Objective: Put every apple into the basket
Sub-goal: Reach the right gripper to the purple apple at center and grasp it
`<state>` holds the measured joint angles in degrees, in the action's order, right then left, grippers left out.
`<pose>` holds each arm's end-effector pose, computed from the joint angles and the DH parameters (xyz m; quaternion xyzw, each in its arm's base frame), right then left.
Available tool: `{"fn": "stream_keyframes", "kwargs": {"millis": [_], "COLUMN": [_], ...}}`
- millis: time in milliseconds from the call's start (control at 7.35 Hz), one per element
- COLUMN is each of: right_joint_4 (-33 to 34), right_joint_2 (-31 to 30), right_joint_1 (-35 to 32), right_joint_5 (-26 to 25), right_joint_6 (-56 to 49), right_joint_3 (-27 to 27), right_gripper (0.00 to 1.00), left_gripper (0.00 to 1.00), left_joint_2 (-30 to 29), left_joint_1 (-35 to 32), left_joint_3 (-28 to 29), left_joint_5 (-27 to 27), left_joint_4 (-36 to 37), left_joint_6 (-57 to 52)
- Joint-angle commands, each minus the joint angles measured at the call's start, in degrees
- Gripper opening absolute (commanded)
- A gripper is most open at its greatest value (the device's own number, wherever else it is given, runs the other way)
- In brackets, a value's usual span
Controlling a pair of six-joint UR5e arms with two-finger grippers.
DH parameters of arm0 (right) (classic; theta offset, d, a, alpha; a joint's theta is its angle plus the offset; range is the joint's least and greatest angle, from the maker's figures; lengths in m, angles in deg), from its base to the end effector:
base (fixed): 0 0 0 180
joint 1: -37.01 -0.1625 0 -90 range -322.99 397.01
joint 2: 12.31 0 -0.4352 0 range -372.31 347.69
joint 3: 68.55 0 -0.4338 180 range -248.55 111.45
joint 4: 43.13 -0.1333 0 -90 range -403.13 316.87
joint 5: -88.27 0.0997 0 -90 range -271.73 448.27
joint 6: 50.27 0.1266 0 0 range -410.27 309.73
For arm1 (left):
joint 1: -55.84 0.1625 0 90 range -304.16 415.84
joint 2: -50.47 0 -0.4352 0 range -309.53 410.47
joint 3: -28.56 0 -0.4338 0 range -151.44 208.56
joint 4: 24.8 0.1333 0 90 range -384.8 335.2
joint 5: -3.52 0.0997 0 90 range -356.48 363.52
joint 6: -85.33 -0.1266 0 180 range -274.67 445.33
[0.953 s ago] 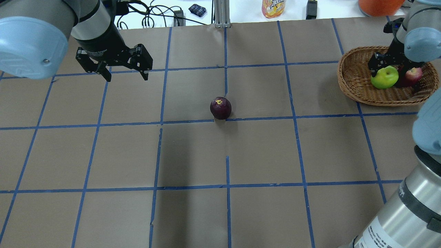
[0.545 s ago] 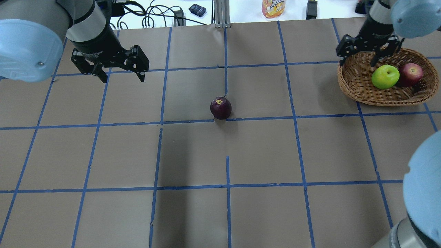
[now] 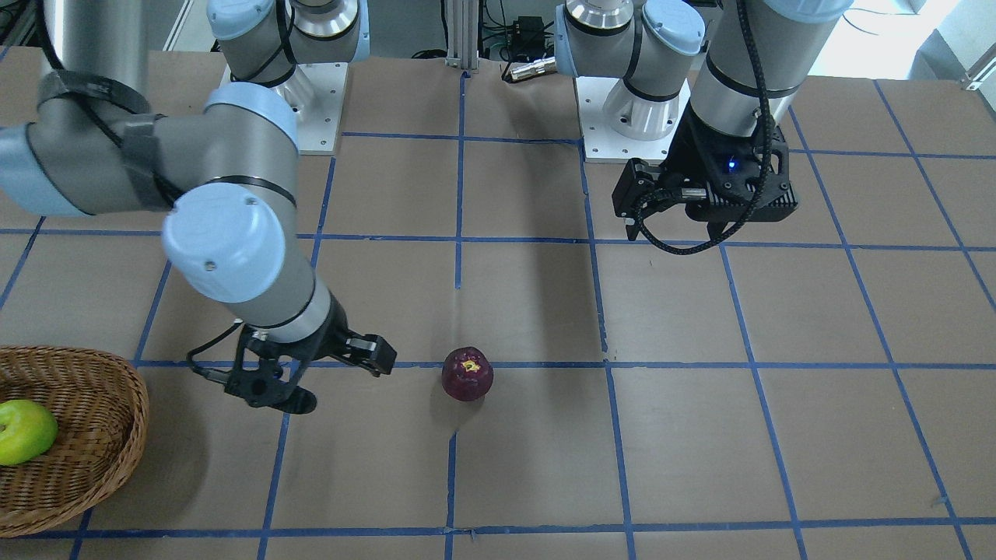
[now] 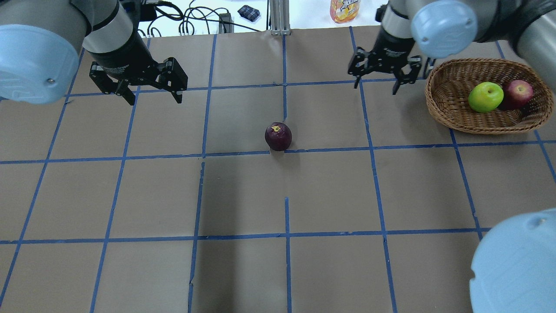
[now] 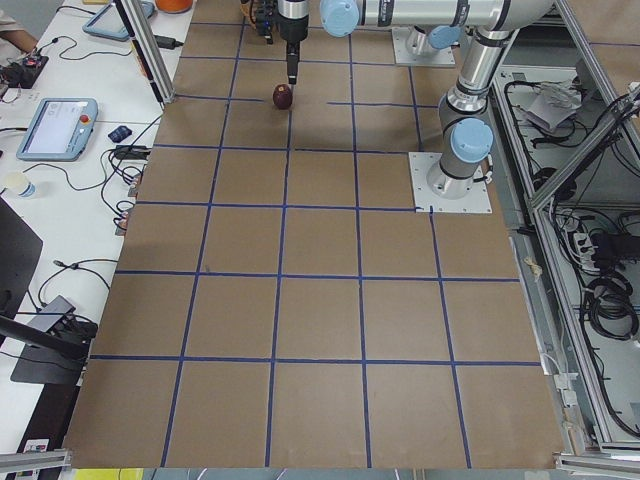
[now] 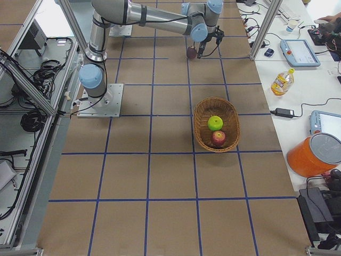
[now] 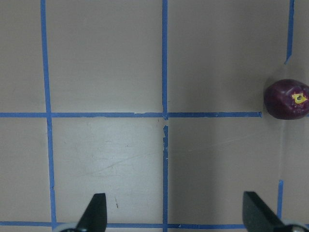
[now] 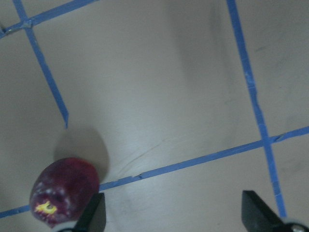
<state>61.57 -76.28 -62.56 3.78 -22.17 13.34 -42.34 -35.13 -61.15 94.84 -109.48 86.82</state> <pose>0.2592 -0.6623 0.2887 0.1621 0.9852 0.0421 0.0364 -0.1399 -0.5582 0.4566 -0.0048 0.9996 -0.0247 0.0110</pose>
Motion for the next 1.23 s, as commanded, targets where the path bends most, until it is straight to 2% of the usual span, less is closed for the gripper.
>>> {"fn": "stream_keyframes", "kwargs": {"millis": [0, 408, 1089], "right_joint_4": [5.06, 6.04, 8.06], "right_joint_2": [3.93, 6.13, 9.82], "right_joint_1": [-6.15, -8.63, -10.21], "right_joint_5": [0.28, 3.44, 4.24], "right_joint_6": [9.58, 11.19, 11.19], "right_joint_3": [0.12, -0.23, -0.23], "right_gripper": [1.0, 1.0, 1.0], "left_gripper": [1.0, 1.0, 1.0], "left_joint_2": [-0.01, -0.01, -0.01], "left_joint_1": [0.01, 0.09, 0.09], "left_joint_3": [0.15, 0.07, -0.11], "left_joint_5": [-0.09, 0.09, 0.17], "left_joint_4": [0.03, 0.03, -0.05], "left_joint_6": [0.0, 0.0, 0.0]}}
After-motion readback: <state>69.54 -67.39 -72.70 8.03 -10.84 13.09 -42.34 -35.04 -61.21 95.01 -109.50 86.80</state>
